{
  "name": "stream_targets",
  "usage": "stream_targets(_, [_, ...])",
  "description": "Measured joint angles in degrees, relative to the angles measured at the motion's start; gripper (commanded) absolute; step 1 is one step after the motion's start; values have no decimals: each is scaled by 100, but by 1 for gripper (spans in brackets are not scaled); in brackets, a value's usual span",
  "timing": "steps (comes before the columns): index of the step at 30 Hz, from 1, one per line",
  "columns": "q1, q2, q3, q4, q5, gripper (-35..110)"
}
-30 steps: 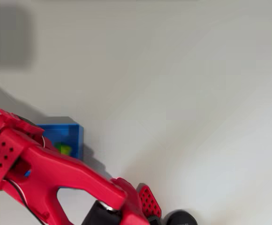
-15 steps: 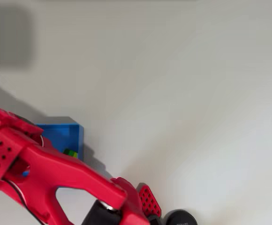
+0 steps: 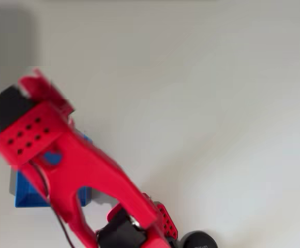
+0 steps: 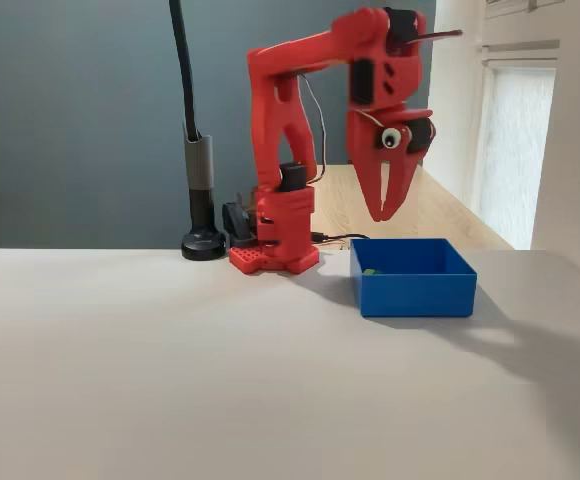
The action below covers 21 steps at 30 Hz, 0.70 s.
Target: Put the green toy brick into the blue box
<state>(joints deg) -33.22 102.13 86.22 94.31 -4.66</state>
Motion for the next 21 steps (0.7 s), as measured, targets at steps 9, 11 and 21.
stream_targets(9, [1714,439,-396,0,105,0])
stream_targets(11, [2004,756,-264,0,149,0])
stream_targets(21, [2892,3243,2312,-1055,53,0])
